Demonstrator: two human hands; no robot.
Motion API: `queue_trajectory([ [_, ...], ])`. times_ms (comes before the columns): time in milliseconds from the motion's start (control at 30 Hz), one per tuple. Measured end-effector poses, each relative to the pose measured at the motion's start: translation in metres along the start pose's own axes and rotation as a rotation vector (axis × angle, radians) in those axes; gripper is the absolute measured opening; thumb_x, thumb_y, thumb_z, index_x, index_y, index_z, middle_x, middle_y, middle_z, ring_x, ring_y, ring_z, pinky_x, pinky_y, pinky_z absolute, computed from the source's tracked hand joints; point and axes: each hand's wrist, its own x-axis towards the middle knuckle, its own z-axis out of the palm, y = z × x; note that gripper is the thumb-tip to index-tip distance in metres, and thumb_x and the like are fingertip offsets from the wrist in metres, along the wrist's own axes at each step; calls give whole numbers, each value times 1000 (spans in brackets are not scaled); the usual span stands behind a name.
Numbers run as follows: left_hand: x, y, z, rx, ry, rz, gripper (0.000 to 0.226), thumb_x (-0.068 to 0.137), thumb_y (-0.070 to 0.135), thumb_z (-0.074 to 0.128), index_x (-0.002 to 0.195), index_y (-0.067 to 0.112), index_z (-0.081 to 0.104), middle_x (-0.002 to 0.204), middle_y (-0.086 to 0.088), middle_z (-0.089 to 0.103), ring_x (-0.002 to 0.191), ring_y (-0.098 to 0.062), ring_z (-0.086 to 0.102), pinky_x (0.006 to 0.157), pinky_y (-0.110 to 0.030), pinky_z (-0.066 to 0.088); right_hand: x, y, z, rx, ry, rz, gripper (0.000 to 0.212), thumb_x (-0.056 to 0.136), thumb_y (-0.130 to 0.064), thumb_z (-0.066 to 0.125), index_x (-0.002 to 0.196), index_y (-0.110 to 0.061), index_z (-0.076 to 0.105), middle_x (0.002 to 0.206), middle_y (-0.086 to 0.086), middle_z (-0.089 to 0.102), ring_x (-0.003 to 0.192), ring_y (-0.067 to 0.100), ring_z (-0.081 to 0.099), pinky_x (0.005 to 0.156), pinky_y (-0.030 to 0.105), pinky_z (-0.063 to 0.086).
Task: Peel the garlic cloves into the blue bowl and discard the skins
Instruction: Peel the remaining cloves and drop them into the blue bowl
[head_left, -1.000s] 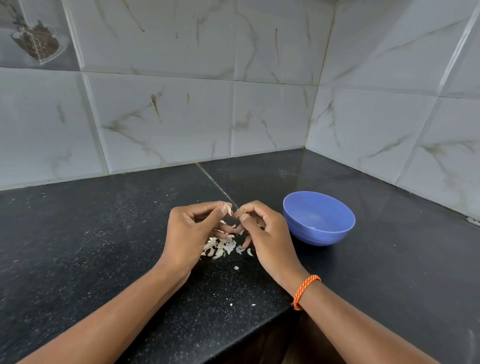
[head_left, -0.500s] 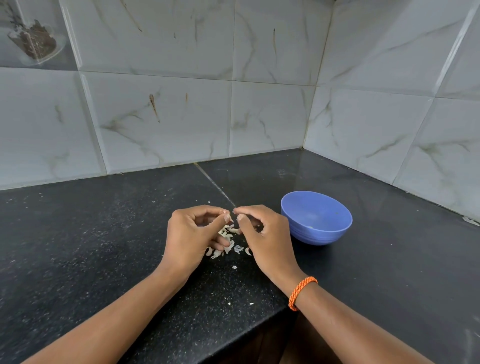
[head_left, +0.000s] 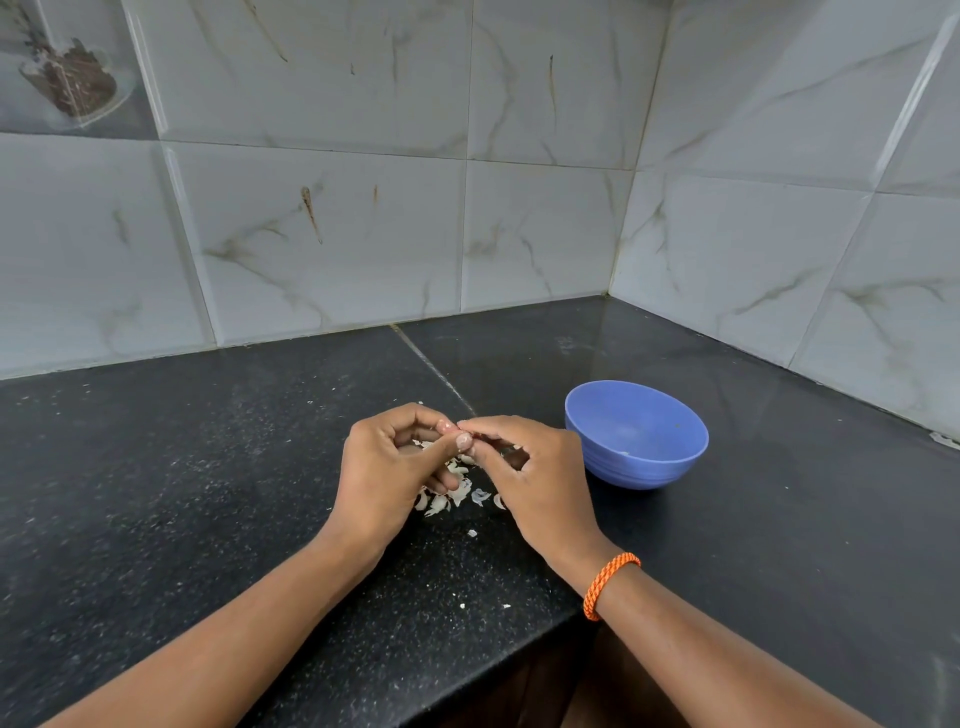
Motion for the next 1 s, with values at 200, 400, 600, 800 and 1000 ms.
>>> queue_trajectory([
  [200, 1, 1, -2, 66, 58, 36, 8, 99, 26, 78, 98, 18, 81, 85, -9, 76, 55, -30, 68, 54, -37, 55, 2, 0, -1, -47, 55, 57, 13, 90, -6, 78, 94, -18, 78, 84, -6, 71, 77, 15, 67, 62, 20, 53],
  [400, 1, -2, -2, 236, 52, 56, 18, 104, 14, 69, 99, 26, 83, 84, 1, 77, 52, -21, 65, 49, -25, 47, 3, 6, -1, -77, -78, 185, 10, 90, -11, 77, 88, -21, 74, 76, -9, 72, 75, 12, 69, 67, 27, 59],
  [600, 2, -2, -3, 222, 59, 61, 21, 103, 10, 68, 100, 25, 83, 82, 2, 77, 50, -18, 63, 53, -33, 55, 5, 11, -7, -132, -198, 213, 9, 96, -19, 80, 101, -26, 79, 89, -14, 76, 85, 0, 71, 73, 17, 58],
  [800, 2, -1, -4, 218, 61, 54, 22, 101, 10, 68, 99, 27, 83, 81, 6, 77, 50, -15, 60, 58, -37, 57, 4, 8, -7, -304, -243, 156, 7, 96, -24, 80, 98, -29, 84, 90, -17, 77, 85, -2, 68, 75, 12, 50],
  [1000, 2, -2, -4, 226, 63, 48, 23, 102, 10, 68, 99, 27, 83, 82, 6, 78, 50, -12, 60, 58, -34, 56, 20, 2, -18, -325, -366, 116, 9, 100, -21, 75, 102, -24, 83, 81, -16, 74, 77, 2, 69, 73, 21, 56],
])
